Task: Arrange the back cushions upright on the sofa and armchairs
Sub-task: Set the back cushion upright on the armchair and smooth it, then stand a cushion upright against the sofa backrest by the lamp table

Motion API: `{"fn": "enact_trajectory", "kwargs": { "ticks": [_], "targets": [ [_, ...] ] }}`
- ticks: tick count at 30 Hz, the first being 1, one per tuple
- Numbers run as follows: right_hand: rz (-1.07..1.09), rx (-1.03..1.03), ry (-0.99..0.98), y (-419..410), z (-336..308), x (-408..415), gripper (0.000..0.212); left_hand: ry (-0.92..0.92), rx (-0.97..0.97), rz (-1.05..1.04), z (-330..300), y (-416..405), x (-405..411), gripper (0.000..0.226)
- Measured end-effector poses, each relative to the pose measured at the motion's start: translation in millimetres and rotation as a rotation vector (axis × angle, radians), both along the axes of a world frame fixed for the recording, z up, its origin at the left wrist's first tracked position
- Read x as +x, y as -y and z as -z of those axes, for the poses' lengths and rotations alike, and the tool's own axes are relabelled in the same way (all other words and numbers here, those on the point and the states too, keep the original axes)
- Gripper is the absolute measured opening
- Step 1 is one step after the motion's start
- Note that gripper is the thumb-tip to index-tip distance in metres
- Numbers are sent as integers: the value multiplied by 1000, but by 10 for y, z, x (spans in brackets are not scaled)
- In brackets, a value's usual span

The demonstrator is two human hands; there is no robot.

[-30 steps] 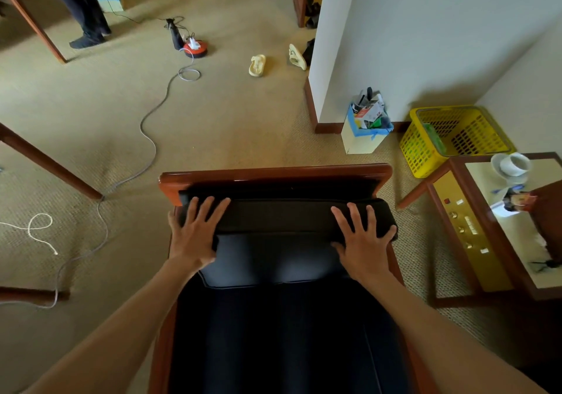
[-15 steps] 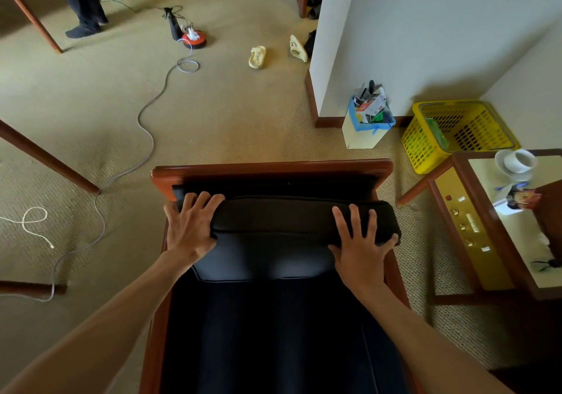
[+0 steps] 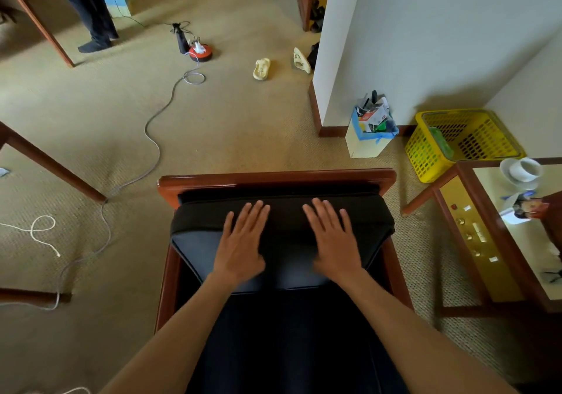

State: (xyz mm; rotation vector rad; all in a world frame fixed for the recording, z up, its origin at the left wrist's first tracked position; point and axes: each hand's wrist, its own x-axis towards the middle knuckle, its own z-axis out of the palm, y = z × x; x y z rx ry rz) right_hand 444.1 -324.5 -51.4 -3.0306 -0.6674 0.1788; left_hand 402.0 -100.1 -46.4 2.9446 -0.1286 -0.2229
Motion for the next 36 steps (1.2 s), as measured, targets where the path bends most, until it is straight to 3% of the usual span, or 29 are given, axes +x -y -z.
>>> {"fn": "enact_trajectory", "kwargs": {
  "ticks": [5,11,14,18,23,26,31,36],
  "targets": [
    [151,-86,-63,671,-119,140,128,10,22,-273,55,-792,-260,117],
    [228,-129,-232,567,-301,117,124,-180,23,-308,-105,-833,-258,111],
    [291,-139,-344,529,-563,86,108,-238,13,-363,-356,-752,-210,93],
    [334,29,-373,469,-1127,-57,71,-226,-204,-242,-999,-316,-56,62],
    [386,261,-318,891,-2040,-323,41,-127,-345,-19,-1951,583,152,32],
    [393,271,-205,1434,-2648,-587,33,-38,-316,187,-2537,1374,150,17],
    [569,311,-23,2764,-3391,-1445,33,94,-390,459,-3209,2941,-130,17],
    [785,322,39,4124,-3646,-2760,35,57,-458,722,-3506,4582,-989,22]
  ]
}}
